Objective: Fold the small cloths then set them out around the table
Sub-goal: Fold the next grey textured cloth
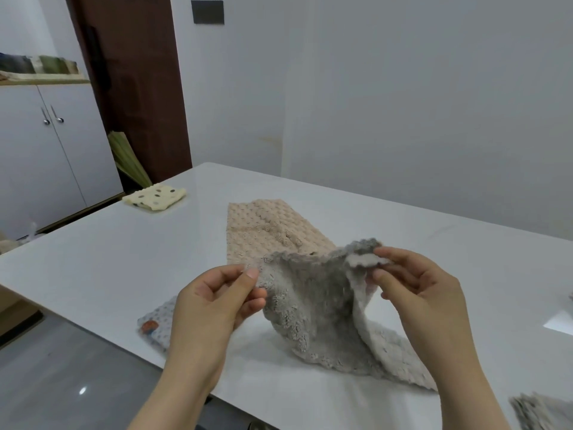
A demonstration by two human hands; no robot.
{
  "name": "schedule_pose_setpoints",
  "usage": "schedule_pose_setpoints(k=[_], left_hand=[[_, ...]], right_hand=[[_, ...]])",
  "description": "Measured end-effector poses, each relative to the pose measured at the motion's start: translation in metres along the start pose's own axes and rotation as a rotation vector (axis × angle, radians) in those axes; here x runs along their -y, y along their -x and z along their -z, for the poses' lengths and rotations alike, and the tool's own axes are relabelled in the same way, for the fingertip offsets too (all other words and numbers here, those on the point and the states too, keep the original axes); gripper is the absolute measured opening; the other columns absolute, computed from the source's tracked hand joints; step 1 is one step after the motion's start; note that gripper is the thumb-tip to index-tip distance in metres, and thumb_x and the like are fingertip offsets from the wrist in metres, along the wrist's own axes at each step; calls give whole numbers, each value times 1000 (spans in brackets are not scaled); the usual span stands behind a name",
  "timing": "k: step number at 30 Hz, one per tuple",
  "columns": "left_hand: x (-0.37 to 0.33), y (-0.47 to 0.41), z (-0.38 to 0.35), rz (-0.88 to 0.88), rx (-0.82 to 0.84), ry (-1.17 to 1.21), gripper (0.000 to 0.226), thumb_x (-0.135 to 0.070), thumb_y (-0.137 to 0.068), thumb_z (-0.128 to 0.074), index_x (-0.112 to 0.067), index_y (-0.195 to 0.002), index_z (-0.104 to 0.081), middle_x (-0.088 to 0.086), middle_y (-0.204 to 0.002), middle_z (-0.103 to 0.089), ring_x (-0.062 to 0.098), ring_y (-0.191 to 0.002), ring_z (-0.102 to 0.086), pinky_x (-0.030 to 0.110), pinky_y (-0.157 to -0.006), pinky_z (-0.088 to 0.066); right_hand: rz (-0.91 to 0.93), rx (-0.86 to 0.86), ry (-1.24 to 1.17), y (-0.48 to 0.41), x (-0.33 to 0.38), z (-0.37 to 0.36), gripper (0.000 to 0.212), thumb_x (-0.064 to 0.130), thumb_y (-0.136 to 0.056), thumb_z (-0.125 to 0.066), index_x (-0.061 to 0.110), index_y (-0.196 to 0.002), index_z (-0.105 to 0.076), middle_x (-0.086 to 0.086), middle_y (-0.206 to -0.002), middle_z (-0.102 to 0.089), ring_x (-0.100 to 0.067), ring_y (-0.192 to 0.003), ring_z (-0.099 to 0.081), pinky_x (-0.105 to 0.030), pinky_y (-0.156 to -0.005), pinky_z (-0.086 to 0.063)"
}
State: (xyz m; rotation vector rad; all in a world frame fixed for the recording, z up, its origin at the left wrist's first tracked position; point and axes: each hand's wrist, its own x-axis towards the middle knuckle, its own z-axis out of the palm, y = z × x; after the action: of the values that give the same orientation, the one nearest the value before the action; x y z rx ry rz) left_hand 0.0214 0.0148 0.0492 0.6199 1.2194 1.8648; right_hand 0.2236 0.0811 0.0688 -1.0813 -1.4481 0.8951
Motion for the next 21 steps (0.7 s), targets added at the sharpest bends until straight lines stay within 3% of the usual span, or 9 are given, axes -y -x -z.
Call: schedule_pose_setpoints(k=[4, 7, 12, 17, 21], left_hand=[[-2, 14, -9, 26, 62, -16, 14, -8, -75, -69, 1, -85, -66, 7, -58, -68, 13, -56, -67, 17, -55, -55], [-7, 23, -16, 18, 77, -9, 22, -15, -64, -69, -1, -81, -68, 10, -58, -68, 14, -54, -67, 18, -53, -55], [-9, 25, -24, -12, 102, -9, 16, -14, -65, -69, -6, -79, -70, 8, -60, -68, 16, -58, -68, 19, -55, -56], [3, 10, -23, -8, 101, -124, 4, -11, -82, -68, -10, -83, -71, 3, -68, -70, 14, -66, -66, 18, -59, -54], [5, 10, -17, -4, 115, -147, 9, -16, -80, -68, -9, -84, -71, 6, -76, -71, 15, -72, -67, 24, -70, -55]], right_hand=[[93, 14, 115, 9, 7, -1, 18, 14, -78, -75, 28, -67, -73, 7, -69, -71, -7, -62, -61, -17, -60, -50], [116, -10, 148, 15, 11, -1, 16, 18, -75, -76, 30, -67, -71, 9, -83, -67, -9, -70, -55, -16, -61, -44], [167, 18, -2, 18, 19, -6, 11, 20, -72, -78, 24, -67, -69, 15, -99, -72, -9, -94, -65, -19, -74, -49], [159, 175, -158, 7, 20, -24, 15, 4, -77, -74, 13, -67, -67, 3, -89, -76, -11, -95, -69, -36, -90, -51], [196, 233, -194, 9, 20, -21, 12, 12, -70, -68, 14, -62, -58, -3, -78, -75, -11, -104, -65, -29, -91, -50]])
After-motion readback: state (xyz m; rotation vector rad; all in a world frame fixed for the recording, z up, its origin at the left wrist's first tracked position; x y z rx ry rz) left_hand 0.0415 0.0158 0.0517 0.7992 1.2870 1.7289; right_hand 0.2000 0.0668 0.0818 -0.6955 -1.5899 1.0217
